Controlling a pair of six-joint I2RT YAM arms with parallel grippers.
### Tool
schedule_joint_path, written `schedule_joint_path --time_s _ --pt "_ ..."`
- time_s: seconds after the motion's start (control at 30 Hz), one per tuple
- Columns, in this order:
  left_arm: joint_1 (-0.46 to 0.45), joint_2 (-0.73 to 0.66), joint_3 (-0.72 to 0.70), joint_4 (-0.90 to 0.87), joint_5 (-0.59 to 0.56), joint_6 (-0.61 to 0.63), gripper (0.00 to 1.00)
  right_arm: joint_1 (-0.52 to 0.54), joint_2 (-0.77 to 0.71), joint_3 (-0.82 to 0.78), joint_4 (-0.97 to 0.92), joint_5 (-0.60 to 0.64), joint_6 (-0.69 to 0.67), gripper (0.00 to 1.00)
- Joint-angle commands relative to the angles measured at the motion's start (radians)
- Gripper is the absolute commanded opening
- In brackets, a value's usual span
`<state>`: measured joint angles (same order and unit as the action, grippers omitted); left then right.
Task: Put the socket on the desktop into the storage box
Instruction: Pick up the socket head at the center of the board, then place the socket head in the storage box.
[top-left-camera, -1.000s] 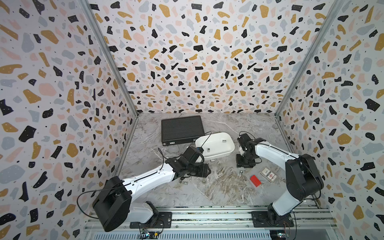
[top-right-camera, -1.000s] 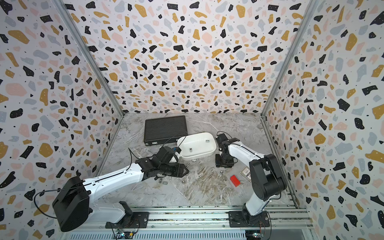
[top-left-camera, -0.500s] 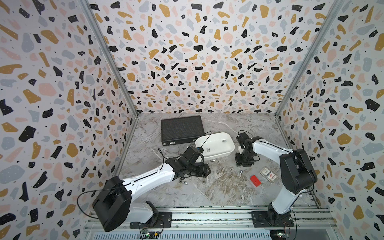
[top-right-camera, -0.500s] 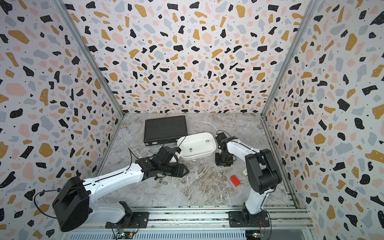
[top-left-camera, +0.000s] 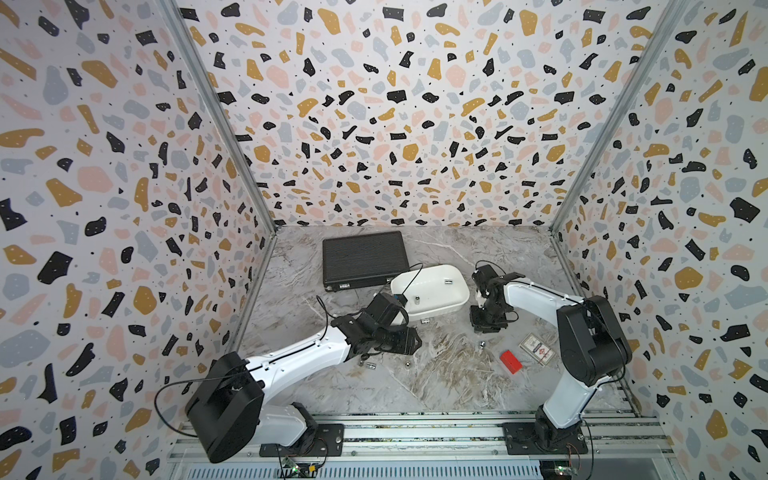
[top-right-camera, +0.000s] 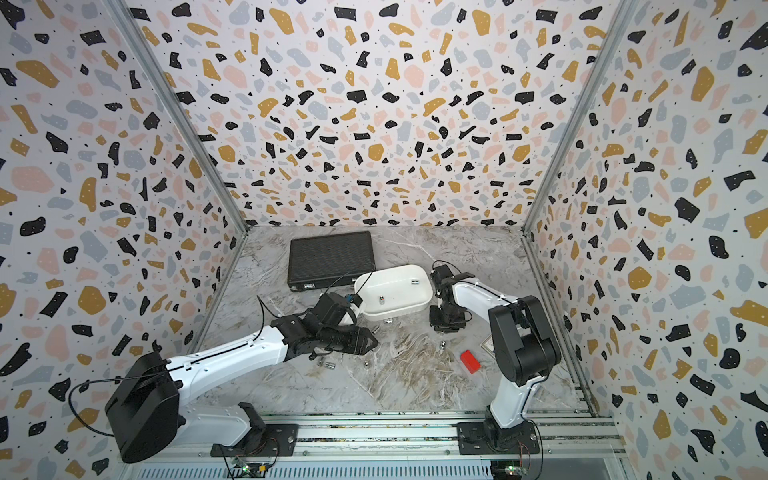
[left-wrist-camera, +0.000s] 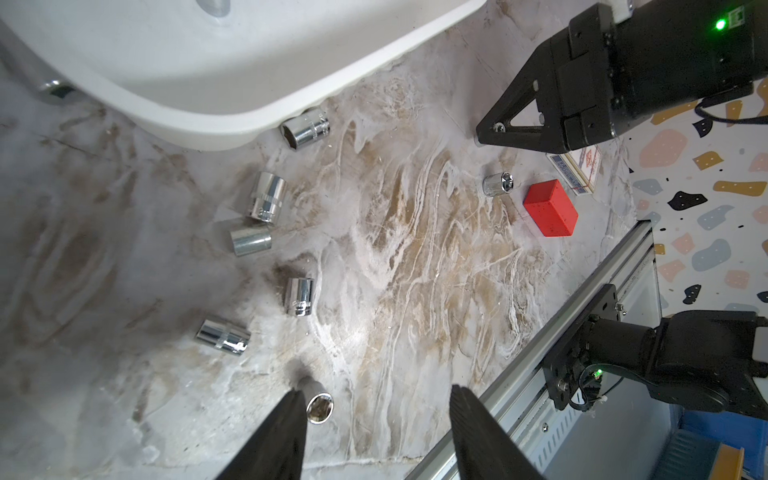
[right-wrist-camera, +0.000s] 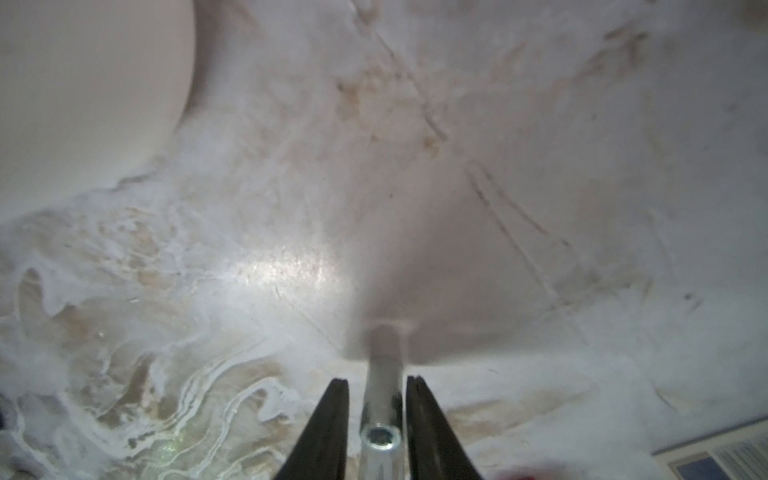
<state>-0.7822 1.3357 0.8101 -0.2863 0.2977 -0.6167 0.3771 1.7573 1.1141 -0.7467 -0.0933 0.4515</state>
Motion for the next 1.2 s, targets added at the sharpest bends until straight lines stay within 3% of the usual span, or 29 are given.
schedule_joint_path --time_s 0.0,0.2,0.67,1.17 --pt "-0.005 0.002 -0.003 0.029 -0.011 0.01 0.59 -0.003 -0.001 0.014 -0.01 -0.003 -0.002 0.24" --pt "-0.006 0.0 -0.003 0.029 -0.014 0.007 0.59 -0.003 -0.016 0.009 -0.009 -0.005 -0.002 0.18" --pt "-0.005 -0.037 0.014 -0.005 -0.093 -0.003 0.59 -0.004 -0.118 0.044 -0.051 -0.026 -0.006 0.16" --pt "0.036 -0.088 0.026 -0.079 -0.182 -0.005 0.65 -0.003 -0.082 0.246 -0.089 -0.064 -0.005 0.16"
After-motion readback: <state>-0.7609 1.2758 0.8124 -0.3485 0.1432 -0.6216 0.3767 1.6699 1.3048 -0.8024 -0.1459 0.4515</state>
